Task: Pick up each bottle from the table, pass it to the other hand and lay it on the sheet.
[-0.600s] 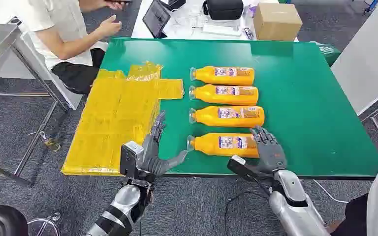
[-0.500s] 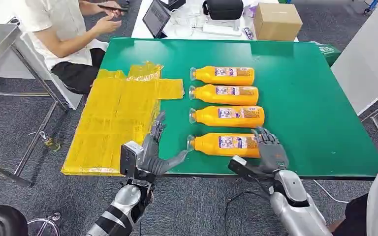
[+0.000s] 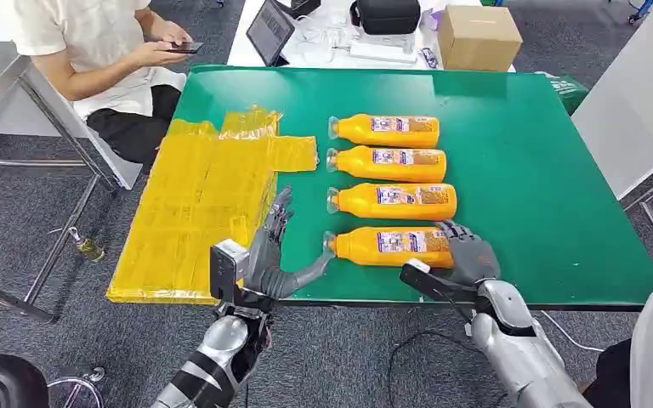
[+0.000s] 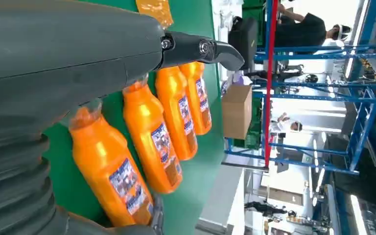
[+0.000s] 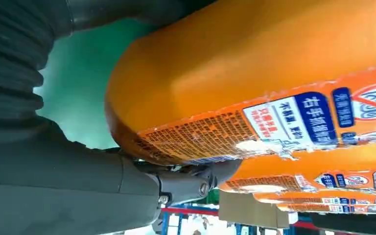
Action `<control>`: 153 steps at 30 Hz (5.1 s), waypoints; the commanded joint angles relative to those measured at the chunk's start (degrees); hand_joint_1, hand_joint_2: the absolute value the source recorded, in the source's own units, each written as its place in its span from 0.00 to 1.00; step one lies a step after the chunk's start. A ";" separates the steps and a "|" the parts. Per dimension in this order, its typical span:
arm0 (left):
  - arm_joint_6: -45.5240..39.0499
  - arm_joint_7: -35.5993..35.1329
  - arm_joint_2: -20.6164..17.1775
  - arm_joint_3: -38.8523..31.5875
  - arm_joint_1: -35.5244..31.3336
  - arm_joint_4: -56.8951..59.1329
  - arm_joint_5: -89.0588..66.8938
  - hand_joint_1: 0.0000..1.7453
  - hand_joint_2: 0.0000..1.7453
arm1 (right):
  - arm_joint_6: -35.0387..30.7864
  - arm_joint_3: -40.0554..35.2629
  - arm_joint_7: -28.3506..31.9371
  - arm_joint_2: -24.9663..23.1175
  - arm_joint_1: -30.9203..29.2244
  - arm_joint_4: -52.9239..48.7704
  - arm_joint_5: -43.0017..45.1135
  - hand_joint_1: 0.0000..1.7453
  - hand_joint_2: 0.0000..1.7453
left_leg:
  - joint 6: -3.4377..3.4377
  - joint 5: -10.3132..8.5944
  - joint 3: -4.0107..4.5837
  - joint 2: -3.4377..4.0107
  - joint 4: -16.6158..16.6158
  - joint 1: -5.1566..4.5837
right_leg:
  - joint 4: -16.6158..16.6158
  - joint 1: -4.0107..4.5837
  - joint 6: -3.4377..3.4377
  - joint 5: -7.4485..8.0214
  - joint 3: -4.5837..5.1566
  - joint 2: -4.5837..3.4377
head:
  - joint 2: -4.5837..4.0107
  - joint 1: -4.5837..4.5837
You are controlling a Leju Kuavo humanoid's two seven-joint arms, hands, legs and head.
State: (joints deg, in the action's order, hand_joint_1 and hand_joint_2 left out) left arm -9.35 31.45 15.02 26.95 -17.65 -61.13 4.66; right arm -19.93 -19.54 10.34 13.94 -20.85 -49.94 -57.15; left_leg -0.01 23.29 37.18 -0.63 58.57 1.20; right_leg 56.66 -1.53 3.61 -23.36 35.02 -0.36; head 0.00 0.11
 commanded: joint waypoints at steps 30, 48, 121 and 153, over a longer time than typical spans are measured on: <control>-8.94 7.52 0.85 2.83 1.44 1.73 9.54 0.00 1.00 | 11.23 2.63 15.91 -7.12 3.69 -5.44 28.90 1.00 1.00 | -0.06 0.06 -0.16 -0.07 -0.03 -0.02 | -0.03 0.01 -0.10 -0.08 -0.17 0.01 | 0.00 0.00; -8.94 7.52 0.85 2.83 1.44 1.73 9.54 0.00 1.00 | 11.23 2.63 15.91 -7.12 3.69 -5.44 28.90 1.00 1.00 | -0.11 0.20 -0.49 0.01 -0.03 0.00 | -0.06 0.06 -0.25 -0.18 -0.50 0.00 | 0.00 0.02; 11.77 -2.50 -1.42 -3.52 5.83 3.80 31.20 0.00 1.00 | 13.32 -5.94 19.72 -13.99 12.49 -19.76 37.84 0.98 1.00 | 0.01 0.21 -0.25 0.00 -0.04 0.05 | -0.03 0.07 -0.12 -0.22 -0.23 -0.05 | 0.00 0.02; 22.86 -0.83 -2.55 -0.77 7.92 -3.02 35.27 0.00 1.00 | 16.83 -7.00 20.09 -16.64 10.76 -12.52 44.90 0.96 1.00 | -0.03 0.23 -0.41 -0.05 -0.10 0.02 | -0.10 0.04 -0.11 -0.28 -0.41 0.01 | 0.00 0.07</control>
State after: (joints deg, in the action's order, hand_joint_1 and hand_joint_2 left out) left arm 11.71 31.26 13.79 24.20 -8.51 -68.00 39.28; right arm -4.40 -27.80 30.40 -2.51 -8.77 -65.83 -14.21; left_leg 0.03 23.39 37.18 -0.80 58.55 1.20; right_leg 56.66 -1.55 3.68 -23.54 35.01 -0.34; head 0.00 0.17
